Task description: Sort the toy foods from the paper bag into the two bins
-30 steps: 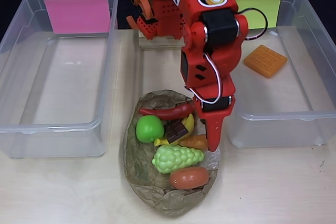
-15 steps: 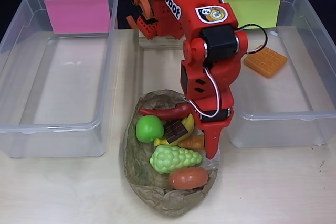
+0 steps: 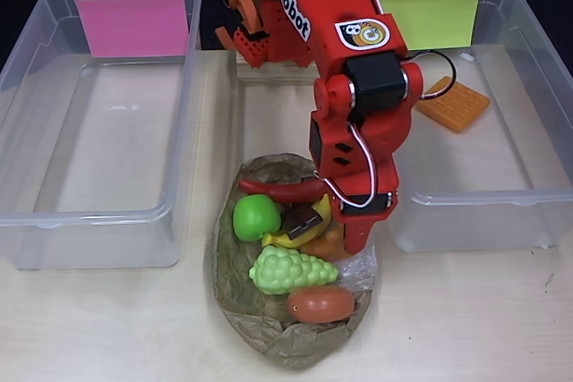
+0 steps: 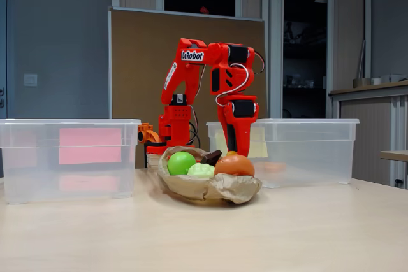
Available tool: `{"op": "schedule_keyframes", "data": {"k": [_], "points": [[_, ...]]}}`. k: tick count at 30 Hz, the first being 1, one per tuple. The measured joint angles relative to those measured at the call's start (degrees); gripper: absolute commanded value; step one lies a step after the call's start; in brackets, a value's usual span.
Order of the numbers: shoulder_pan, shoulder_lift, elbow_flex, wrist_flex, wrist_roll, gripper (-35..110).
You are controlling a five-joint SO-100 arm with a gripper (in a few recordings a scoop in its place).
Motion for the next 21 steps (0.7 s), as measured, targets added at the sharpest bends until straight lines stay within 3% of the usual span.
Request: {"op": "schedule_keyframes", "data": {"k": [21], "points": [[-4.2,12.9,-15.8,9.5,1.6,4]]}}
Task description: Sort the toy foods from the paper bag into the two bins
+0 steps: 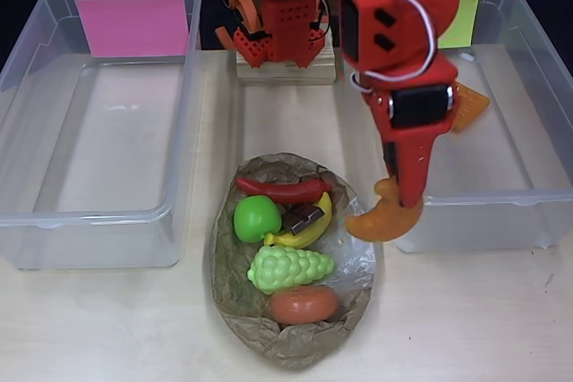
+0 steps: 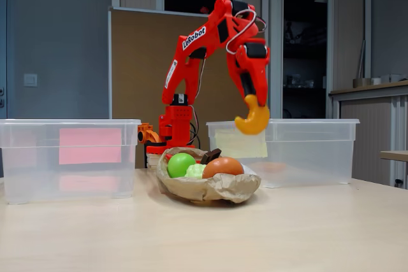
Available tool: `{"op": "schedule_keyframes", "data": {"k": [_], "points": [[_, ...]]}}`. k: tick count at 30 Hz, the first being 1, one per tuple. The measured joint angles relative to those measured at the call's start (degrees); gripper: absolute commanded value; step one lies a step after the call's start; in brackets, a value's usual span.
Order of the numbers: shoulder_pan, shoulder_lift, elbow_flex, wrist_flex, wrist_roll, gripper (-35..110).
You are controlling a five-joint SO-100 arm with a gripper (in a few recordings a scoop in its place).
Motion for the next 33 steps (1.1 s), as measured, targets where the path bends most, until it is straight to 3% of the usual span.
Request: {"op": "schedule_keyframes", "data": {"k": [9,19,26,33], "points": [[-8.3,23.0,16.4,3.0,18.8,4],[-29.8,31.2,21.3,8.7,58.7,7],[-38.4,34.1,38.8,-6.0,83.1,14],[-42.5,34.5,64.6,-30.8,92.7,20]]}}
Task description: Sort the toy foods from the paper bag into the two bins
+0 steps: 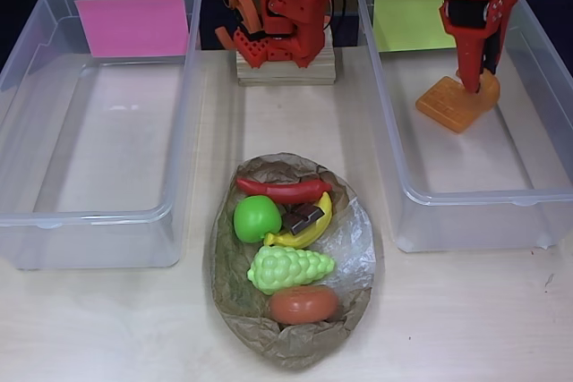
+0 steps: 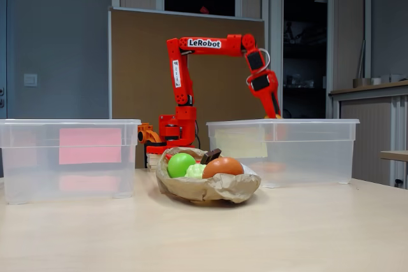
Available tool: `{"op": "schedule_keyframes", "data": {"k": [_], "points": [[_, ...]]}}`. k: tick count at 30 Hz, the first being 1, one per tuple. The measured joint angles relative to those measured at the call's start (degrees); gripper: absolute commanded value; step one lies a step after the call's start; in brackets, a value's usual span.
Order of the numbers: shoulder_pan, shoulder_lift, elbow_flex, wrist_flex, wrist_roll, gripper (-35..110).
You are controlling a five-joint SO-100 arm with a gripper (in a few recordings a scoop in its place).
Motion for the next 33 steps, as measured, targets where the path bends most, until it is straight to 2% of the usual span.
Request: {"op": "schedule_keyframes", "data": {"k": [6,16,21,26,33], "points": [[-0.7,0.0,4.0,-5.0,-0.6,37],[1.2,1.7,8.1,-9.6,-8.9,36],[3.5,2.6,6.6,-6.9,-14.2,32],[9.4,2.6,-3.2,-0.9,-31.3,31],[21.1,-5.6,-30.1,14.2,-60.9,28]]}}
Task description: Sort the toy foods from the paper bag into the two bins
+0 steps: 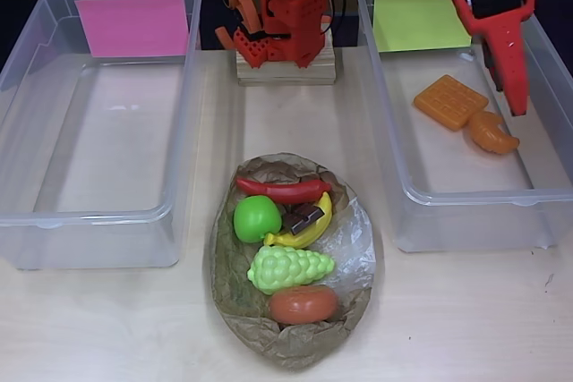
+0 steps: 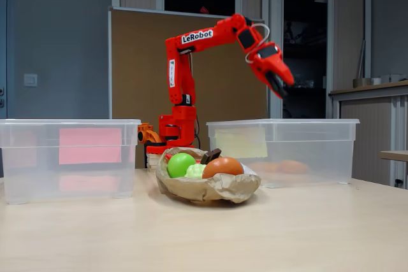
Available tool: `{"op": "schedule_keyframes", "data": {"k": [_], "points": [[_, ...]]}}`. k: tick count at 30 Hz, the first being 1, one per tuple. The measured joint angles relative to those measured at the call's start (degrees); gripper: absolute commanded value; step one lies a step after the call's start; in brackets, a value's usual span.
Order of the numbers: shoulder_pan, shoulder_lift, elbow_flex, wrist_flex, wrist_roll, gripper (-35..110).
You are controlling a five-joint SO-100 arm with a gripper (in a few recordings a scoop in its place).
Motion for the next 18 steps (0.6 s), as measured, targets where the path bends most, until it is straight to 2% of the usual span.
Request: {"op": "schedule_keyframes", "data": {"k": [5,13,18], "points": [[10.1,-5.3,-10.7,7.1,-12.3,23],[20.3,-9.9,-7.1,10.9,-30.1,10],[26.1,-9.9,-2.4,11.1,-32.1,10]]}}
